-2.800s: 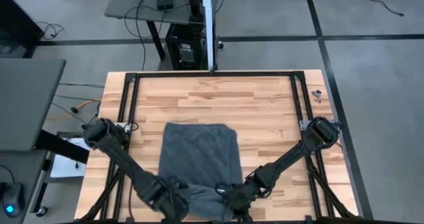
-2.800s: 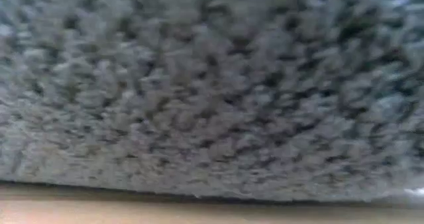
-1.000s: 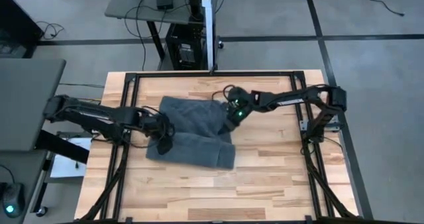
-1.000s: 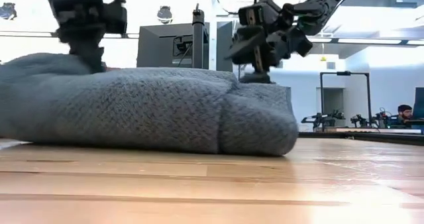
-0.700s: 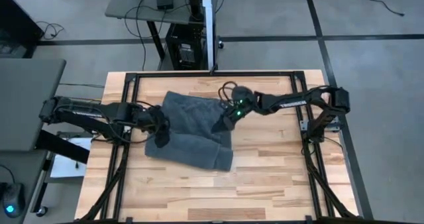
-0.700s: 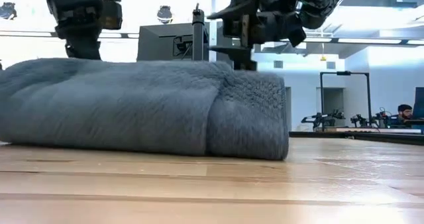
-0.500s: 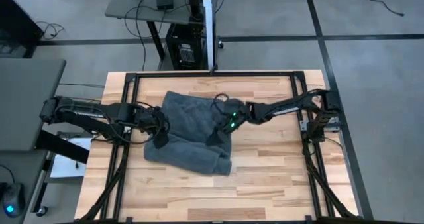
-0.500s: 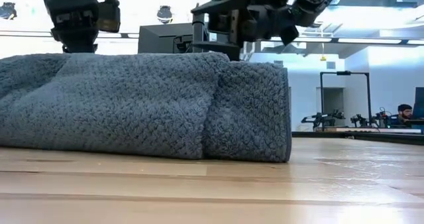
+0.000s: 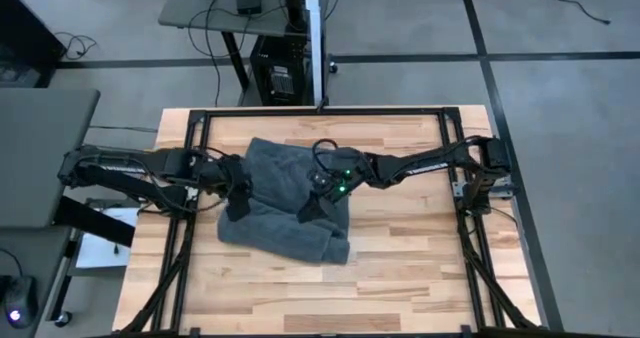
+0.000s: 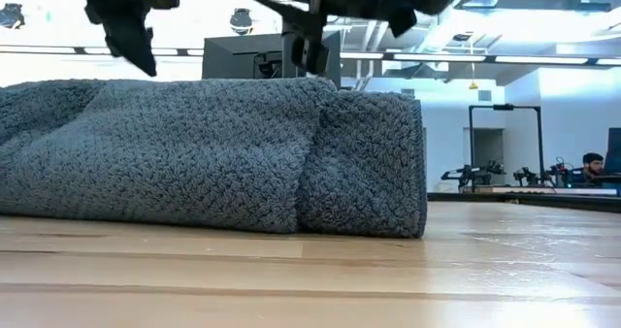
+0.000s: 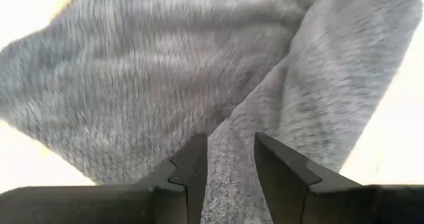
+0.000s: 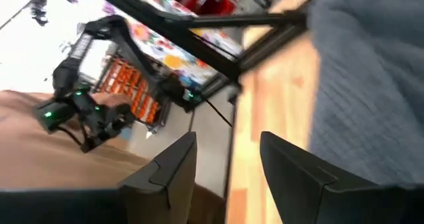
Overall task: Roll towel
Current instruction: Roll the black towel
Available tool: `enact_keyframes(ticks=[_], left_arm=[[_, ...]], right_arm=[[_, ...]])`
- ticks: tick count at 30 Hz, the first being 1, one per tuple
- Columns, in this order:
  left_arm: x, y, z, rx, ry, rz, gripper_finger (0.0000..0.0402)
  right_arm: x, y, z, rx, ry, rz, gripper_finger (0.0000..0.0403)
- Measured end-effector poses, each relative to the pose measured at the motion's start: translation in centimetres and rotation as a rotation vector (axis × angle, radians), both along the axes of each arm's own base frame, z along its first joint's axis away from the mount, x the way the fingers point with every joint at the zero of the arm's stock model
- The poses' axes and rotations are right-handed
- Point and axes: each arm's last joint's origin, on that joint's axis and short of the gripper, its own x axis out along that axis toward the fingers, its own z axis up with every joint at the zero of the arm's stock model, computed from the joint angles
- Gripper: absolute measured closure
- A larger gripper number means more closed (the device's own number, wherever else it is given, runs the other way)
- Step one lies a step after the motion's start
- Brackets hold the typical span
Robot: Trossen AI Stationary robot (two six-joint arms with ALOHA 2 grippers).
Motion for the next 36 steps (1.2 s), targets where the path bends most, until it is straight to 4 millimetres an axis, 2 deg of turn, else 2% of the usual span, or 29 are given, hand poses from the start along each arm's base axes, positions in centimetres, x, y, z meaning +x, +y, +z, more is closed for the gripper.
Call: enact_keyframes(ticks=[3, 7, 11, 18, 27, 36], left_arm=[[-0.2, 0.1, -0.2, 0.057, 0.019, -0.026, 0.0295], [-0.4, 0.3, -2.2, 0.086, 0.11, -0.013, 0.0295], [-0.5, 0.2, -3.6, 0.046, 0.151, 0.01, 0.0295], [-0.5, 0.2, -3.8, 0.048, 0.155, 0.003, 0.0295], [0.3, 0.2, -3.4, 0.064, 0.068, -0.025, 0.0295], [0.5, 0.1, -3.3, 0.046, 0.053, -0.056, 0.0281]], right_arm=[[-0.1, 0.5, -0.8, -0.05, 0.086, -0.054, 0.0246], [-0.4, 0.7, -1.9, -0.101, 0.197, -0.154, 0.0246], [-0.3, 2.2, -1.6, -0.11, 0.159, -0.145, 0.0246], [-0.4, 4.5, -1.3, -0.141, 0.121, -0.158, 0.0247], [-0.4, 4.6, -1.4, -0.149, 0.121, -0.172, 0.0246], [-0.3, 3.4, -1.5, -0.18, 0.136, -0.202, 0.0231]])
